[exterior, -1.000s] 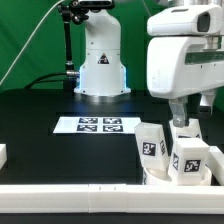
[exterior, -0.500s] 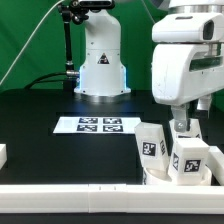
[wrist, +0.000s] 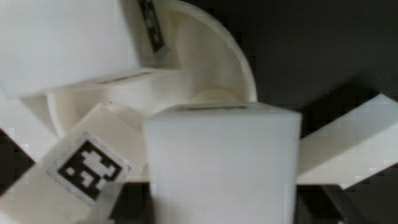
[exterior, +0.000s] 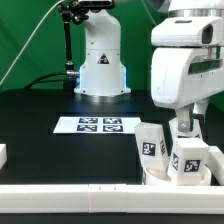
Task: Assemble stool
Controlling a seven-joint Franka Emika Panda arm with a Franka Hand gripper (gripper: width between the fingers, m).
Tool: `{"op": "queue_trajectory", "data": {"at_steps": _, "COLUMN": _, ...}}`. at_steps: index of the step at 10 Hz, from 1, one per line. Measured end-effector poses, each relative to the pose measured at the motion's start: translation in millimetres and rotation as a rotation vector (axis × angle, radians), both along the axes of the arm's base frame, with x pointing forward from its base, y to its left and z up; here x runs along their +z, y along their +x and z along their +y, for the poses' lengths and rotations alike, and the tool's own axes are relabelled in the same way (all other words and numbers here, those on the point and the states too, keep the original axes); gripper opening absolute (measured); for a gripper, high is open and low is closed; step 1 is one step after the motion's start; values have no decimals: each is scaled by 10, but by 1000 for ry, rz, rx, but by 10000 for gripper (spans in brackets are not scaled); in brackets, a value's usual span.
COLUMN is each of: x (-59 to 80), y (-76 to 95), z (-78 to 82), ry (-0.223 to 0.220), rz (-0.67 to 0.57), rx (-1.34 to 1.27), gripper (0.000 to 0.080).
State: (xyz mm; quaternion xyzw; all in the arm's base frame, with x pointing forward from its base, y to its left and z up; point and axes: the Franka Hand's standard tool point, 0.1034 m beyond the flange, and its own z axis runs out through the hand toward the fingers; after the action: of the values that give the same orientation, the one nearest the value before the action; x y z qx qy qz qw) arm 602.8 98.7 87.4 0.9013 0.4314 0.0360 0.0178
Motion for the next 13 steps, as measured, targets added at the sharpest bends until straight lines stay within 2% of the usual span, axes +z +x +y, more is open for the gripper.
{"op": "queue_trajectory", "data": {"at_steps": 1, "x": 0, "y": 0, "z": -1, "ry": 0, "rz": 0, "rx": 0, "gripper": 335}}
{"op": "queue_trajectory", "data": {"at_steps": 5, "x": 0, "y": 0, "z": -1, "ry": 7, "rz": 0, "rx": -80, "gripper": 335}}
{"op": "queue_trajectory", "data": {"at_steps": 8, "x": -2, "y": -3, "z": 0, "ry": 28, "rz": 1, "rx": -339, "gripper": 337}}
{"op": "queue_trajectory", "data": {"at_steps": 11, "x": -12, "y": -8, "z": 24, "ry": 77, "rz": -7, "rx": -762, "gripper": 337}}
{"op": "queue_trajectory", "data": {"at_steps": 13, "x": -14, "y": -25, "z": 50, "ry": 93, "rz": 5, "rx": -1005, "gripper": 337}}
